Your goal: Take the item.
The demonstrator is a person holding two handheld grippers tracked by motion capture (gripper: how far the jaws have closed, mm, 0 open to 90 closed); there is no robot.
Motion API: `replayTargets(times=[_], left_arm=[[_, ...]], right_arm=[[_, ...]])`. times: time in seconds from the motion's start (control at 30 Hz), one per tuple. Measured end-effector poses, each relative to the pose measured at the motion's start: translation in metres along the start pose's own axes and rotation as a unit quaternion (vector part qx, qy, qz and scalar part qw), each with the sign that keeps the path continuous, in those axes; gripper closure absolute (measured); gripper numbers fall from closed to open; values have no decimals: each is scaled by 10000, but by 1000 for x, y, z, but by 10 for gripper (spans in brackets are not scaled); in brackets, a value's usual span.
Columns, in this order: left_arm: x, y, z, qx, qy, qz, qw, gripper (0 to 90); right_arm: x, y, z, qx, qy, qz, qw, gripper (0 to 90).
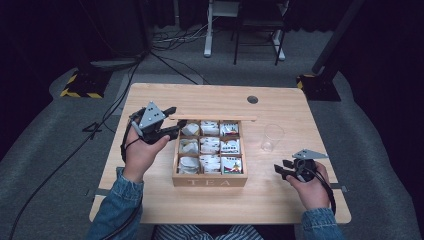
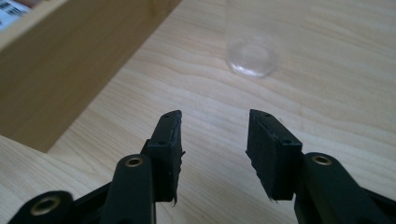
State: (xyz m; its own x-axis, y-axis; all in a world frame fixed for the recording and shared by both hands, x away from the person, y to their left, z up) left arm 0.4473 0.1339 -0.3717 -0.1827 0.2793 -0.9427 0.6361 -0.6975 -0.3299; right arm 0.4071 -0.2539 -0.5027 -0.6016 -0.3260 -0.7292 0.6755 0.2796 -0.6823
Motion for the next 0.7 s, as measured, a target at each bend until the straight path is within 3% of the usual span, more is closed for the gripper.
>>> replayTargets(times=[0.3, 0.7], left_arm=[[0, 1, 0, 55, 55, -6, 10000, 462], [2, 1, 2, 127, 49, -38, 9999, 453]], right_arm=[[-30, -7, -41, -301, -430, 91, 9986, 539], [-69, -4, -93, -614, -724, 147, 9954, 528]])
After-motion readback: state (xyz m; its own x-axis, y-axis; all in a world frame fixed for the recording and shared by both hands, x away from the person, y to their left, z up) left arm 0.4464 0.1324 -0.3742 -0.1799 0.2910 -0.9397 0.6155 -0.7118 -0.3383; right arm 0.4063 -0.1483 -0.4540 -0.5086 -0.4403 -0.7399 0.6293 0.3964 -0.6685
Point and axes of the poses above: each handheld gripper's, and its own axes: y roughly forward along the jaws, x roughly out of its underside, z roughly to its right, the point moved 7 cm from there along y, roughly forward along the jaws, and after that the axes turned 7 degrees about x, right-handed, at the moved point
